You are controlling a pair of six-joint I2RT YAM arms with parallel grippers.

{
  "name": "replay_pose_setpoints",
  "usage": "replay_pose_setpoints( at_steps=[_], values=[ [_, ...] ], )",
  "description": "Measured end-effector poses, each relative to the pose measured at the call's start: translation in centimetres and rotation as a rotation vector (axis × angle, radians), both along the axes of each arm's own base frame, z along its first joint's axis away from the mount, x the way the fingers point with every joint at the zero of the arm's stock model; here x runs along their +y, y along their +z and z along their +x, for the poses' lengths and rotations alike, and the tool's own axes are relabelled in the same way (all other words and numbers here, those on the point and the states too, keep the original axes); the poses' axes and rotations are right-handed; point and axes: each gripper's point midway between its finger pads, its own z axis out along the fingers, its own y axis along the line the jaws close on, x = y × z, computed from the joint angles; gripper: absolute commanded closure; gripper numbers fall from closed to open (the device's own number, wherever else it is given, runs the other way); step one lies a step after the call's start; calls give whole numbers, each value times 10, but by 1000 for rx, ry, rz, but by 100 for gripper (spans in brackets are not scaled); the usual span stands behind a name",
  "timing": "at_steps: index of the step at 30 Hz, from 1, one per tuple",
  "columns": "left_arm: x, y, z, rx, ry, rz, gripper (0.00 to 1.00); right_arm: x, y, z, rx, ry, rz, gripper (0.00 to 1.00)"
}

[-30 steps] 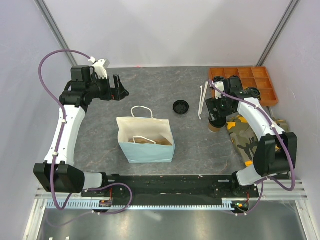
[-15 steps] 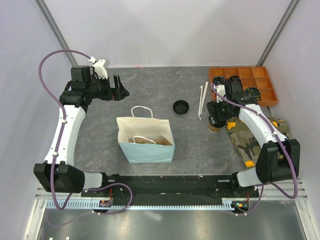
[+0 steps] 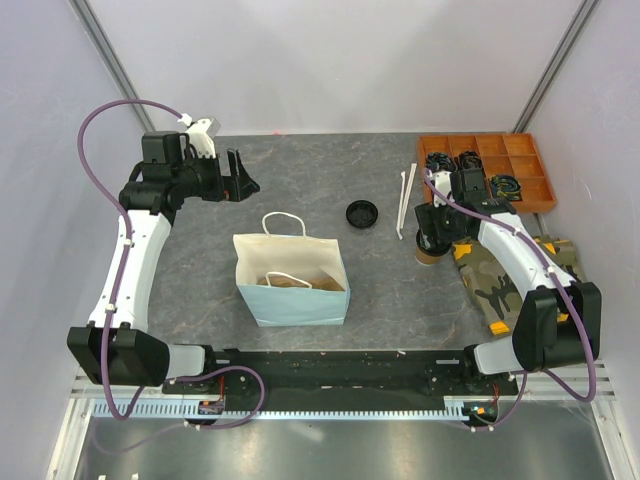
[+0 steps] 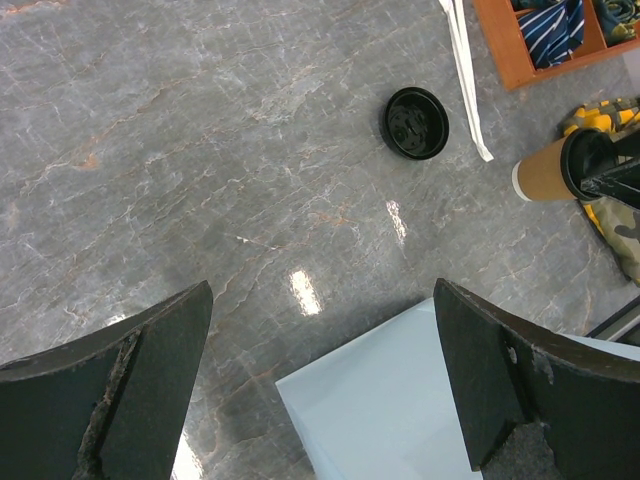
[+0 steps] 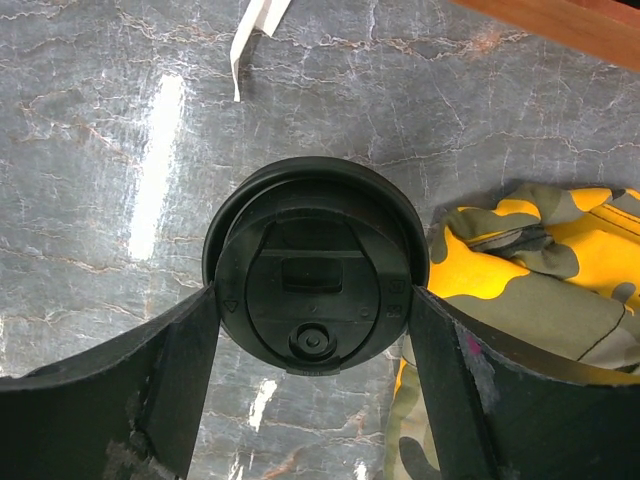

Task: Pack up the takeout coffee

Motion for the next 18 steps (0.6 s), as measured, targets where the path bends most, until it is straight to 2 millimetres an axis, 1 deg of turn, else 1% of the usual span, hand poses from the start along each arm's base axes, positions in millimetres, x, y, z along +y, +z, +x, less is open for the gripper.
replay_pose_setpoints(
  at_steps=[10, 11, 18],
  values=[
    [0, 0, 0, 0, -1, 0, 0, -1, -2, 1, -19, -3, -4, 19],
    [0, 0, 0, 0, -1, -1, 0, -1, -1, 1, -19, -4, -4, 20],
    [0, 0, 0, -1, 0, 0, 0, -2, 2, -1, -24, -6, -4, 36]
  ],
)
